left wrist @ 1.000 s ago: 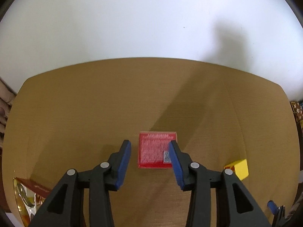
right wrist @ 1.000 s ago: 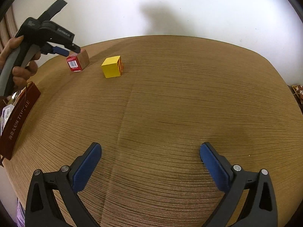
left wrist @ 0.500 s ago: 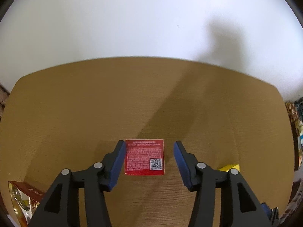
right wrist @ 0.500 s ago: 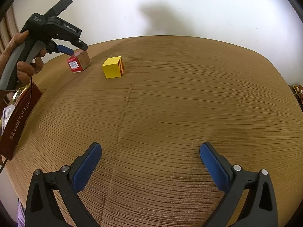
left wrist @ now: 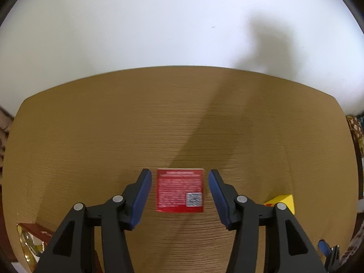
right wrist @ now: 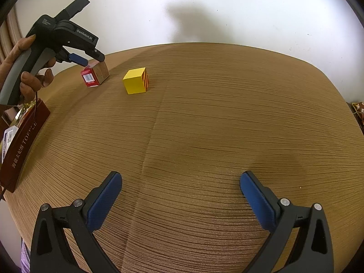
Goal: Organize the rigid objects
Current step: 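Move the left tool to the red night-cream box and close on it, then lift red box with left tool while right tool grasps the yellow cube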
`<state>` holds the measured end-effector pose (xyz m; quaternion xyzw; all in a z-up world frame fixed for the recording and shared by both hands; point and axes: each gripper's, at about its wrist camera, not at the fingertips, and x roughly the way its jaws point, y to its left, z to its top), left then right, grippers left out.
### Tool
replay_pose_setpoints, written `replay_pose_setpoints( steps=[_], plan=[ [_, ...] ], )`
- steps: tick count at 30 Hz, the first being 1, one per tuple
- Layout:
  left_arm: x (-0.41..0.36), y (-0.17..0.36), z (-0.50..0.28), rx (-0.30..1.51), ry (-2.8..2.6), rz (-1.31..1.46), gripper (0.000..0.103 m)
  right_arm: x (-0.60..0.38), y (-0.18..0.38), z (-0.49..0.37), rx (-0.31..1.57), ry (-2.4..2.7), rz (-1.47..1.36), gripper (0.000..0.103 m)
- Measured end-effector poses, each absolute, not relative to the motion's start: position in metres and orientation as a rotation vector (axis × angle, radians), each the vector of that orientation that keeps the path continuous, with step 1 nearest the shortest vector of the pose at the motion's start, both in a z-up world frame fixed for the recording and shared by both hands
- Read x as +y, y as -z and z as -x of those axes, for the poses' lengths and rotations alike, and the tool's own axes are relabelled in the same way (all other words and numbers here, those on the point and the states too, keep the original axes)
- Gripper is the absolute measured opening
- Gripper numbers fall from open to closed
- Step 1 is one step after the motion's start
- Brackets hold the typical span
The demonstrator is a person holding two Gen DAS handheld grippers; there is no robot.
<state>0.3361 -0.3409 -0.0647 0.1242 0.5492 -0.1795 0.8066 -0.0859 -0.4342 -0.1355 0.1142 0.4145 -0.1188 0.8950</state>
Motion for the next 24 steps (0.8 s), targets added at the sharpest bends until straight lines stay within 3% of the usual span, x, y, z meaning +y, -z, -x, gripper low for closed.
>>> replay_pose_setpoints(
  steps=[18,19,20,24],
  plan=[
    [-0.354,0.112,-0.350,1.346,0.306,-0.294,0.053,-0.434,0.136,0.086,0.858,0.248,-0.238,0.103],
    [-0.352,0.114,-0.351,1.348,0.298,-0.270,0.053,-0.434,0.136,0.086,0.858,0.248,-0.237,0.103],
    [-0.348,0.113,-0.351,1.340,0.299,-0.235,0.045,-0.434,0.136,0.085,0.858,0.247,-0.238,0.103],
    [-0.341,0.111,-0.351,1.307,0.297,-0.181,0.045,-0.434,0.136,0.085,0.858,0.248,-0.238,0.103]
  ],
)
